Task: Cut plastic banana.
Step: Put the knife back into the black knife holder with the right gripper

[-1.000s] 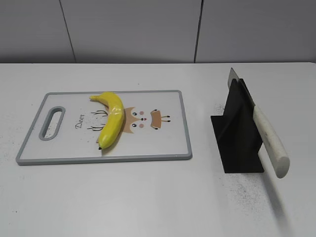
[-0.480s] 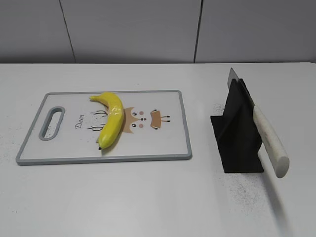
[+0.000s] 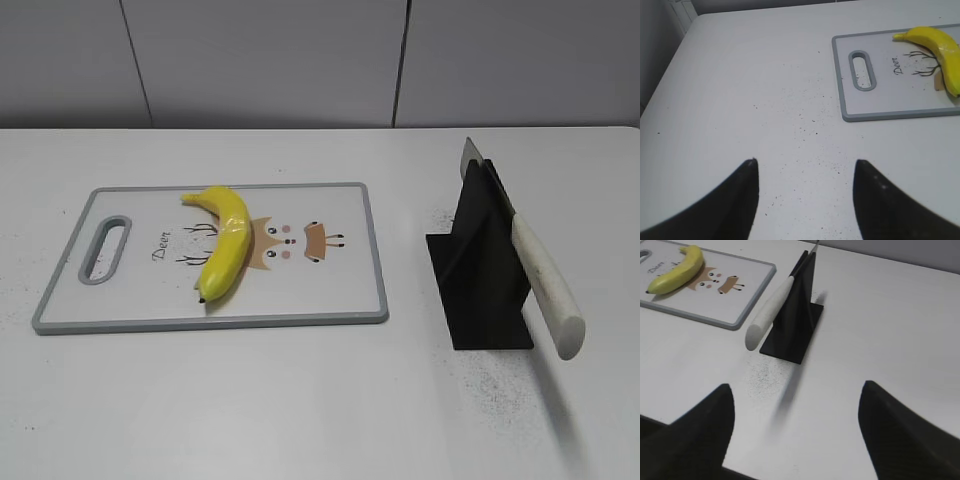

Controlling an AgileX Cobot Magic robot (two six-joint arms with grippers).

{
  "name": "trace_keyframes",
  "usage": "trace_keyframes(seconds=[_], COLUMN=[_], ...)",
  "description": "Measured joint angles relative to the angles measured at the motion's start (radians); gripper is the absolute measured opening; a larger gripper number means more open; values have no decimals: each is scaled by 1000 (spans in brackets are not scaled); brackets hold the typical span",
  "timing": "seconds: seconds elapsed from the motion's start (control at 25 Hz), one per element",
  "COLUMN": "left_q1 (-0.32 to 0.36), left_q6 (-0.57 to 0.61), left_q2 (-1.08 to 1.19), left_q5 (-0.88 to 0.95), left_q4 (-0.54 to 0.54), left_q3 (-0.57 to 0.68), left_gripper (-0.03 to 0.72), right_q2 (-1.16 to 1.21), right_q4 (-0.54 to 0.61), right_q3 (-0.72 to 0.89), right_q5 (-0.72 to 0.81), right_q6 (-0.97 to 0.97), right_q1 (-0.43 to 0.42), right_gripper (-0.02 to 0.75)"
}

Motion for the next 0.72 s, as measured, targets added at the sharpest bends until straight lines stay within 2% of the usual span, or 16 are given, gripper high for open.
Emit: trace_keyframes(seconds=[0.32,0.72], left_q1=[0,0], left_q6=[0,-1], left_q2=[0,0], left_q5=[0,0], left_q4=[0,0], left_q3=[0,0], left_gripper=[547,543], right_q2=[0,0], right_q4=[0,0], right_q3=[0,0], right_q5=[-4,-5], right_q6=[0,0], right_q1=[-166,-180], right_gripper=[584,584])
